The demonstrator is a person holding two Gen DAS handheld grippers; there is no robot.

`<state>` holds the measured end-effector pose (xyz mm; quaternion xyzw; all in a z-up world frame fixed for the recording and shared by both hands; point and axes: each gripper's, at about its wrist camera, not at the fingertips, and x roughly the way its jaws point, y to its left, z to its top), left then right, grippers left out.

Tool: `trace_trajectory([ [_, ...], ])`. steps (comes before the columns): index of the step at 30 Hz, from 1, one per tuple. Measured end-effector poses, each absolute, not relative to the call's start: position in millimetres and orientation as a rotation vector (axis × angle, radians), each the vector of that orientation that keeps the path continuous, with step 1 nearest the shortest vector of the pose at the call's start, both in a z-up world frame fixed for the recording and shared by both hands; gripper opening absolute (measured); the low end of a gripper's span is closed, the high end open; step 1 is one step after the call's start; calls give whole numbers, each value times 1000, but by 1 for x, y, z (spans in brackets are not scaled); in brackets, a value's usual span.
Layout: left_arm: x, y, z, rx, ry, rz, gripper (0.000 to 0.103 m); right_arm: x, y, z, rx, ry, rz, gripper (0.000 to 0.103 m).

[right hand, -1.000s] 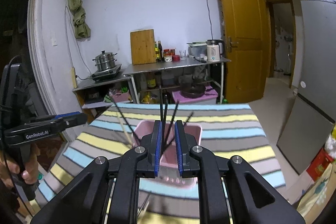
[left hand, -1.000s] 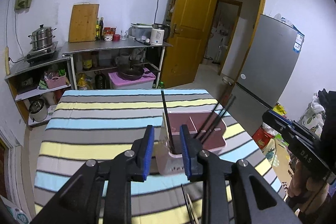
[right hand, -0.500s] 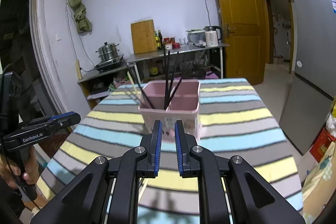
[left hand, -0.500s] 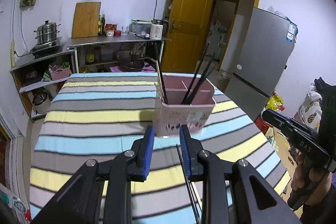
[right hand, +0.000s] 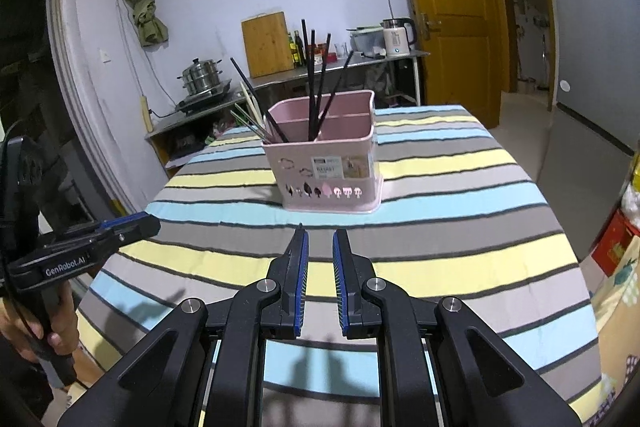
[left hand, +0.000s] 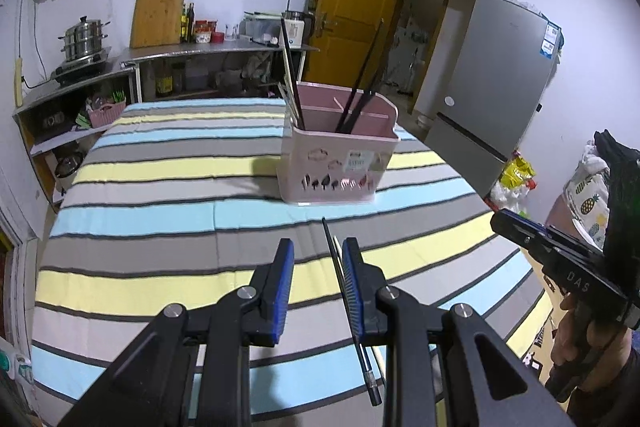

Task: Organize utensils
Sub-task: 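Move both open tools back down to the remaining chopsticks on the cloth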

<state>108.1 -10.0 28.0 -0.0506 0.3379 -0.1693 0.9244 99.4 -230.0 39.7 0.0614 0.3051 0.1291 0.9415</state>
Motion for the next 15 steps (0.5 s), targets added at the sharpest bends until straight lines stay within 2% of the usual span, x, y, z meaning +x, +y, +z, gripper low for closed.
trace_trajectory([
  [15,126,-31,-21,-92,828,-369,26,110,-220,7,134,703,301,13],
])
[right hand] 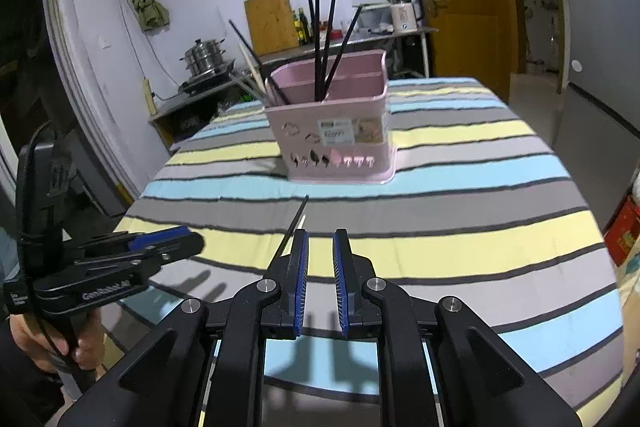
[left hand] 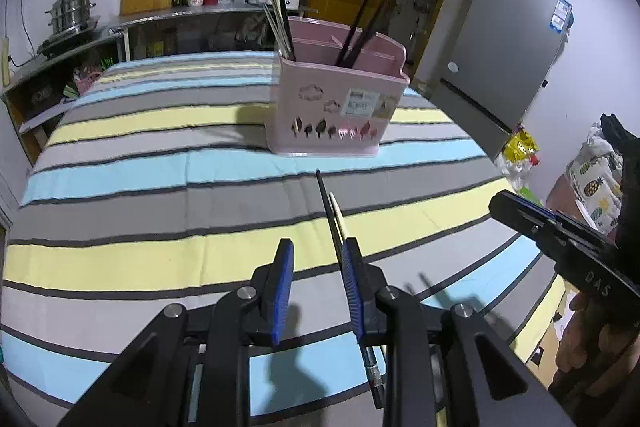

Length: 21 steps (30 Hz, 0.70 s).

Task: Organize utensils
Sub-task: 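Move both open tools back down to the remaining chopsticks on the cloth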

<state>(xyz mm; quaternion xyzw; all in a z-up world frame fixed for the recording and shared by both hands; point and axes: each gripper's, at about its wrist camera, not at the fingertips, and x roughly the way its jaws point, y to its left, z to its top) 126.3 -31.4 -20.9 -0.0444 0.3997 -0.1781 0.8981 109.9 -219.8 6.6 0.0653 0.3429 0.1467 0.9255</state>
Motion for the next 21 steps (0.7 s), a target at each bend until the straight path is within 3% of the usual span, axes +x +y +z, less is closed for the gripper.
trace_trajectory([
  [21,157,-63,-65,-42,962,-377,26,127,-233,-16,187,762,291,13],
])
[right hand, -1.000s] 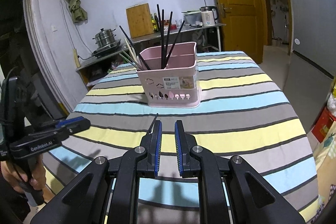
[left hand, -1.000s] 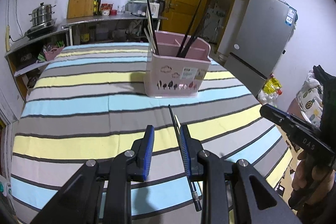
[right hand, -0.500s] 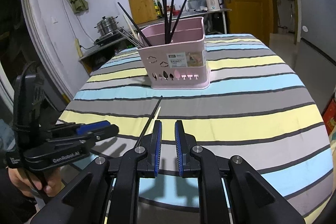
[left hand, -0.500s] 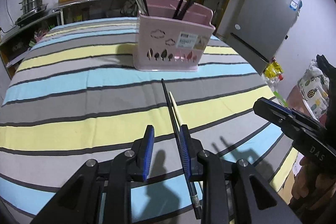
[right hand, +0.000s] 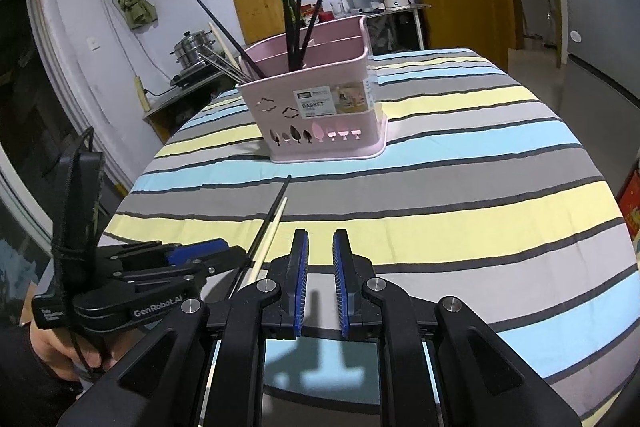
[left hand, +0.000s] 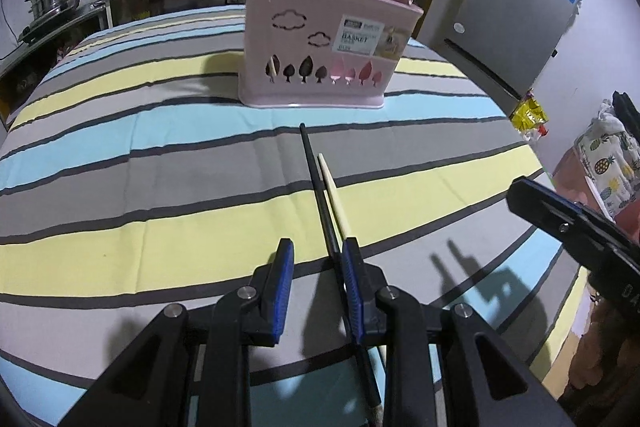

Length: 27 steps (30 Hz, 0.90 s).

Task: Organize utensils
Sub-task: 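Move both open tools back down to the remaining chopsticks on the cloth, then grasp a black chopstick with the left tool while the right tool grasps a wooden chopstick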

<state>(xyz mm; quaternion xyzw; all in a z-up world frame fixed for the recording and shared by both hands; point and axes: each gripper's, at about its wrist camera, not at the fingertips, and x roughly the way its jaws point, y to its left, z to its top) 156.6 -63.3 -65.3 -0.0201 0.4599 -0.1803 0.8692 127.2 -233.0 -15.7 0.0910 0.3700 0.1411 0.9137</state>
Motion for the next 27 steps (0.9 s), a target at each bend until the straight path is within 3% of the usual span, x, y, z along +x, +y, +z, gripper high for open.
trace_trajectory([
  [7,158,-71,-71,4,967,-356,30,129,-234,-17,196,769,289,13],
  [14,155,-60,-68,9,953,-306,11,129,-233,-17,196,771,295,13],
  [27,164,-54,-73,83,997,-297,10,130,-225,-21,192,787,310,13],
])
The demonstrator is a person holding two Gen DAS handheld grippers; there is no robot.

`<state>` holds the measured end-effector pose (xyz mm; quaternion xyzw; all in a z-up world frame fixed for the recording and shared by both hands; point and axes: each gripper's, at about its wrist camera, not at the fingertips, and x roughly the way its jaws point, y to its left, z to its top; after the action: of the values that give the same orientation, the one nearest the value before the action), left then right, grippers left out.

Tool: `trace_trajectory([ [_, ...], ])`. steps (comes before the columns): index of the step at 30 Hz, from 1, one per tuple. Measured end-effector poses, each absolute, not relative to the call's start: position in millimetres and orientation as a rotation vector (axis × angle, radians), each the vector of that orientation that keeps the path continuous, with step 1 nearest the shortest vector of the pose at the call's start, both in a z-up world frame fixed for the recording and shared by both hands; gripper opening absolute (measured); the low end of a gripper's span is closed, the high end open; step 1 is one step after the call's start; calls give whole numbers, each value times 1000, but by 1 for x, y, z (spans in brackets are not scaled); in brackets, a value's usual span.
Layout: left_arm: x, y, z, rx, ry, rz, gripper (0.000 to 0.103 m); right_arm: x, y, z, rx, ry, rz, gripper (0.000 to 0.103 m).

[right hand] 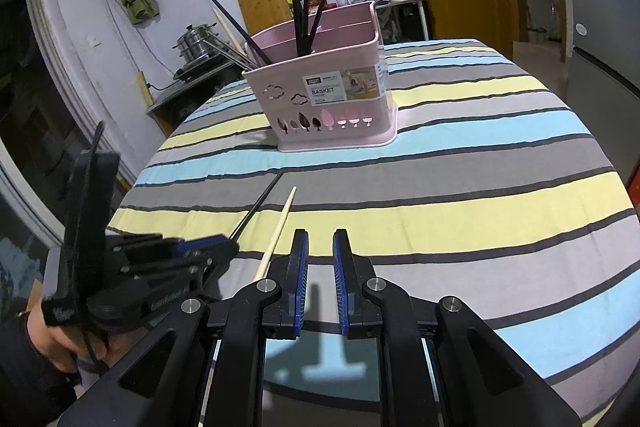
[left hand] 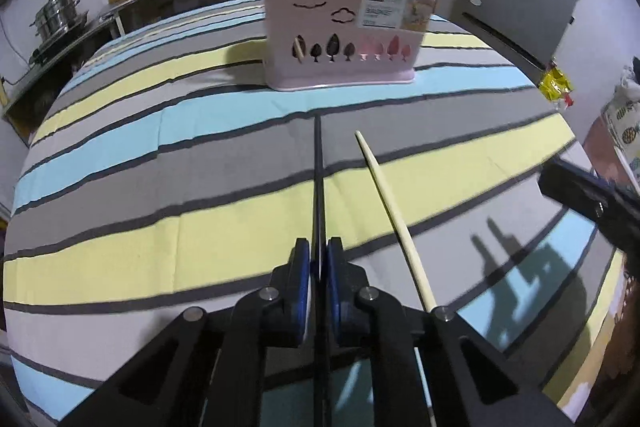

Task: Organize utensils
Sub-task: 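Grasp a black chopstick with the left tool while the right tool grasps a wooden chopstick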

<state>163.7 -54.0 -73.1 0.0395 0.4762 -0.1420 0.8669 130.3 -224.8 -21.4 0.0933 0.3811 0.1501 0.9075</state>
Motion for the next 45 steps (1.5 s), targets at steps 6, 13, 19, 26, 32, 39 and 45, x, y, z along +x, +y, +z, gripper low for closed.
trace_trajectory([
  [6,164,-21,-73,-72,1008,-172,6,132,-223,-21,193,788,315,13],
  [13,152,14,-69,-201,1024,-116,7,142,-208,-27,190,812,355,13],
  [19,177,18,-69,-203,1038,-144,16,165,-185,-39,188,862,392,13],
  [26,201,15,-73,-182,1054,-191,16,198,-161,-59,150,936,388,13],
  [32,210,11,-73,-126,1050,-225,16,218,-149,-65,110,964,354,13],
  [39,218,7,-72,-92,1059,-246,16,225,-146,-68,87,992,337,13],
  [45,217,9,-71,-79,1059,-226,7,231,-142,-67,68,1010,346,7],
])
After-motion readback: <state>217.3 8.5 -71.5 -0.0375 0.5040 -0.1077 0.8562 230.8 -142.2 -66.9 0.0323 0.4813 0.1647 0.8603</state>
